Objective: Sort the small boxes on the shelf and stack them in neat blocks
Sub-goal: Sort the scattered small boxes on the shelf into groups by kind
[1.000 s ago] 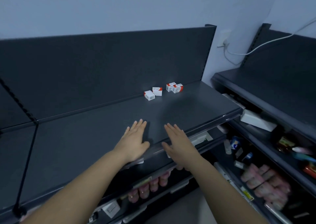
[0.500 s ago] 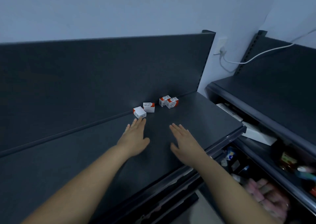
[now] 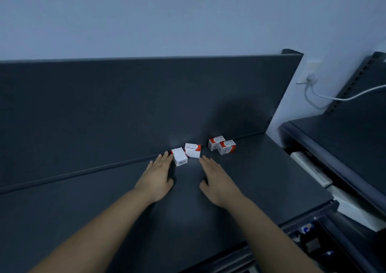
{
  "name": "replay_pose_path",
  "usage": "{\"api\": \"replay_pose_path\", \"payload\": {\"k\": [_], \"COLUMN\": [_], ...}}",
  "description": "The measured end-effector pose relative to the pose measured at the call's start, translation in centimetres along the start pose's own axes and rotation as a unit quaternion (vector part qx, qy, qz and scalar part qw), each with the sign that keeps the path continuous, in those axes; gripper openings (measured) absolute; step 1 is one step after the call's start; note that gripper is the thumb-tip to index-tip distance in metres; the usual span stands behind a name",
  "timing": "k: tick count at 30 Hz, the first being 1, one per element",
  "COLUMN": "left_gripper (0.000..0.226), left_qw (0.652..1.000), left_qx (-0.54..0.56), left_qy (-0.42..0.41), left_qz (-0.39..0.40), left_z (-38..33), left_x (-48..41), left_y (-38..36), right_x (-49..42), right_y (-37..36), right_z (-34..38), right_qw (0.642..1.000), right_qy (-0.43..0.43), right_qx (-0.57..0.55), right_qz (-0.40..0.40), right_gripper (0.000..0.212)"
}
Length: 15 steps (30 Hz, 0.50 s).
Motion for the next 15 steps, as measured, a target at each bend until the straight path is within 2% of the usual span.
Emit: {"api": "replay_pose_path", "payload": {"k": [4,8,11,15], "left_gripper": [0.075,0.072,0.057,0.04], "left_qw": [1.0,0.998,0.994,0.99], "left_qx": [0.004,0.043,0.06,0.066], "left_qy": [0.009,0.041,0.084,0.093], "left_qz": [-0.015,0.01,-0.042,-0.088], "left_z": [-0.5,-1.6,-1.9,-2.8], "left_x": [-1.7,-2.7,-2.6,-1.9], "left_y": [0.4,0.0,-0.2,-0.6], "right_x": [-2.8,-5.6,-7.0,-7.7], "right_y": [1.4,1.7,1.6,2.1], "right_z": [-0.2,-1.3,-1.8,-2.7], "right_qw": [0.999,0.998,0.998,0.993], "right_qy": [0.032,0.026,0.037,0.061], "right_qx": [-0.028,-0.051,-0.054,-0.091], "right_qz": [-0.018,-0.016,-0.008,-0.047], "right_gripper": [0.07,0.066,0.061,0.036]}}
Point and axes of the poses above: each hand's wrist, its own x-axis away from the middle knuckle, its own y-axis out of the back of the hand, z = x × y, the point moved 6 cm from there along -x, towards the middle knuckle, and after that the axes turned 14 degrees about -x, right-handed, at the moved point
